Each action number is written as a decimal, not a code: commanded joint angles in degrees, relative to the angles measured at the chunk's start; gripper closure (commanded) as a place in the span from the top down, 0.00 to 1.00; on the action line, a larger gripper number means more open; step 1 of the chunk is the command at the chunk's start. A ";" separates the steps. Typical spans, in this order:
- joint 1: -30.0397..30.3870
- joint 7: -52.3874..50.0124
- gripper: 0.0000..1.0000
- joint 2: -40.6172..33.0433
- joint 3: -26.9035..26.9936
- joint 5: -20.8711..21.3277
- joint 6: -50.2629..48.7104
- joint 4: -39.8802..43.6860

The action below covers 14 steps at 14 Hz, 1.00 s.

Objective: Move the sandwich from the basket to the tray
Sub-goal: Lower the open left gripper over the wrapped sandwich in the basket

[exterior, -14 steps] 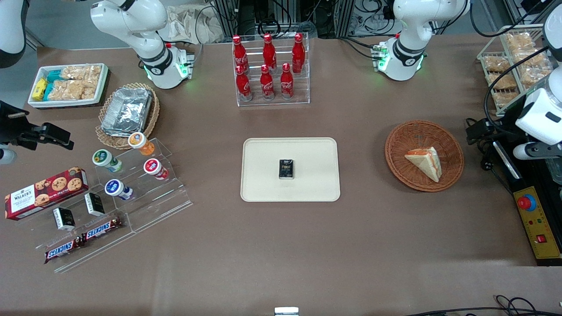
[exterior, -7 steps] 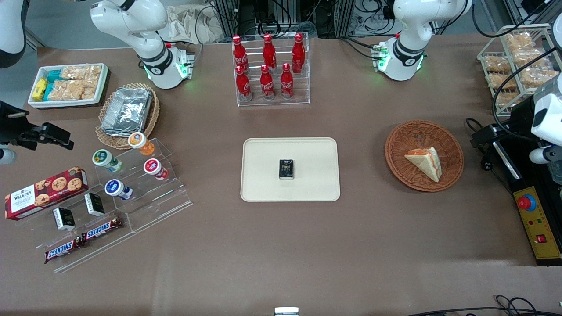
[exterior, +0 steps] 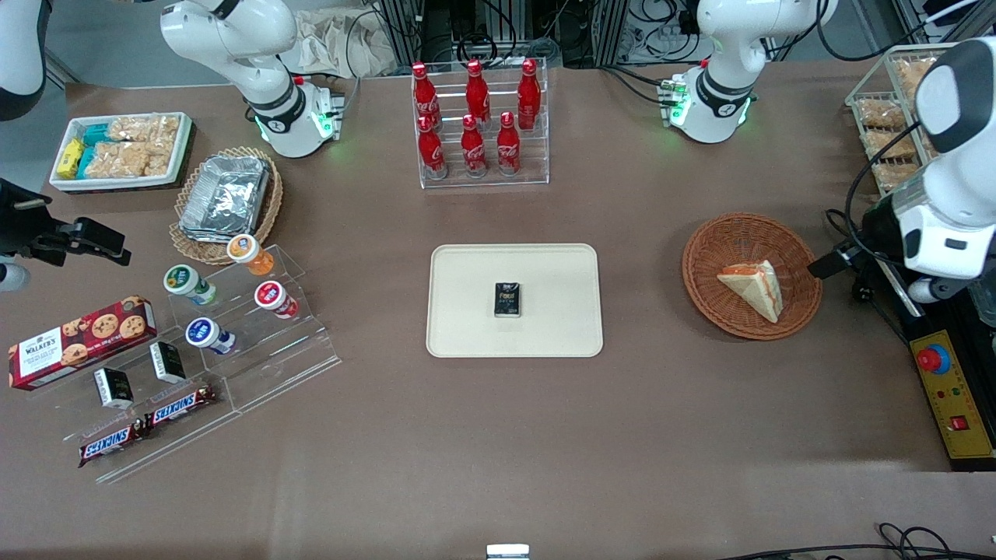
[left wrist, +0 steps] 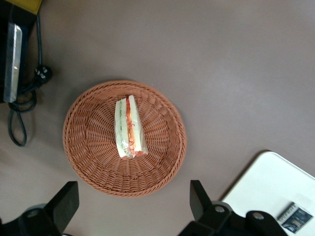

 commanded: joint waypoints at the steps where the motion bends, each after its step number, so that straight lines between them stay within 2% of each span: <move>1: -0.01 -2.42 1.00 -4.89 0.24 -0.79 6.96 -10.53; 4: -0.10 -6.73 1.00 -5.42 0.15 -0.79 14.87 -16.79; 14: 0.08 -13.41 1.00 1.78 0.15 -1.84 26.31 -21.89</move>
